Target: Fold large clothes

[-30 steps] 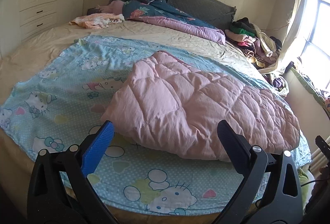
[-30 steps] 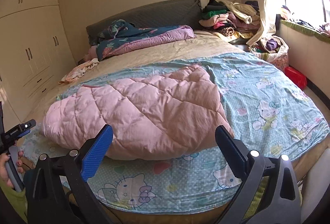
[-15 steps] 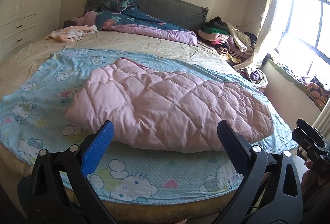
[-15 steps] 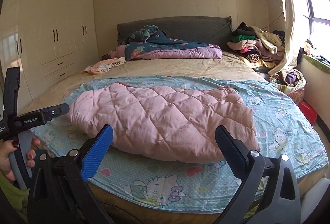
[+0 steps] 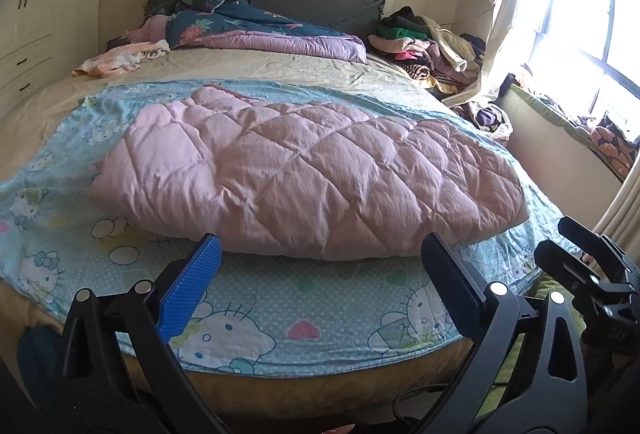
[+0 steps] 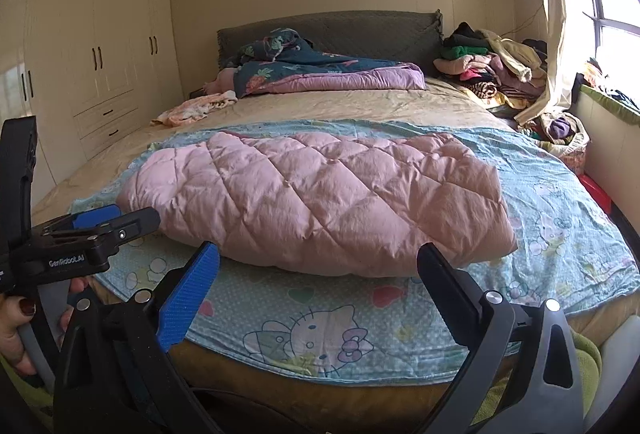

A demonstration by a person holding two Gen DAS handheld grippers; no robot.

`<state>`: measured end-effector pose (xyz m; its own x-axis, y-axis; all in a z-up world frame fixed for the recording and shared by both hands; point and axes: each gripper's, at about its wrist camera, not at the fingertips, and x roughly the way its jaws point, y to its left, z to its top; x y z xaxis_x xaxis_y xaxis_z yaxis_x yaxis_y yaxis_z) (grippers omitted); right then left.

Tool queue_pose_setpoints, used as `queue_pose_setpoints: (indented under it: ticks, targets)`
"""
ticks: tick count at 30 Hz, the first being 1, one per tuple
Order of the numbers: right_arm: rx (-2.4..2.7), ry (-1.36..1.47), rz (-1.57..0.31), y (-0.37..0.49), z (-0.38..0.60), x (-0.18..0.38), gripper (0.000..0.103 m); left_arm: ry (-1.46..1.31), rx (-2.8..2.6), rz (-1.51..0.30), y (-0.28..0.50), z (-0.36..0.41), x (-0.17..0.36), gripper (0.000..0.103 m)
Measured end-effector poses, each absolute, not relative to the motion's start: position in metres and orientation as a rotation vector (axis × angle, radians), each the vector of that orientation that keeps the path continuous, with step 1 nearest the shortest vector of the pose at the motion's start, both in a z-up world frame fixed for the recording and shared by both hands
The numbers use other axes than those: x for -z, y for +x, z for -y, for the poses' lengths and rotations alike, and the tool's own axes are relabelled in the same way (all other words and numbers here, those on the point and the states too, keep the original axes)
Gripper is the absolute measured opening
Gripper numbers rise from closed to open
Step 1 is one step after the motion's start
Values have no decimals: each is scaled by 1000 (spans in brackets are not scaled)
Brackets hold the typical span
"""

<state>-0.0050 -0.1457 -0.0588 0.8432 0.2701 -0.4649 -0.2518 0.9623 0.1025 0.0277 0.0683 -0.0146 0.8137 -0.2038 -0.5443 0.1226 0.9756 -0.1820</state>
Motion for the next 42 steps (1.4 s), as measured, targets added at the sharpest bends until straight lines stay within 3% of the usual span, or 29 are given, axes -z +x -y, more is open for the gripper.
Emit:
queue_pose_setpoints:
  ticks: [42]
  targets:
    - [-312, 41, -528, -3, 142, 69, 99, -120, 141, -643, 31, -67, 25, 94]
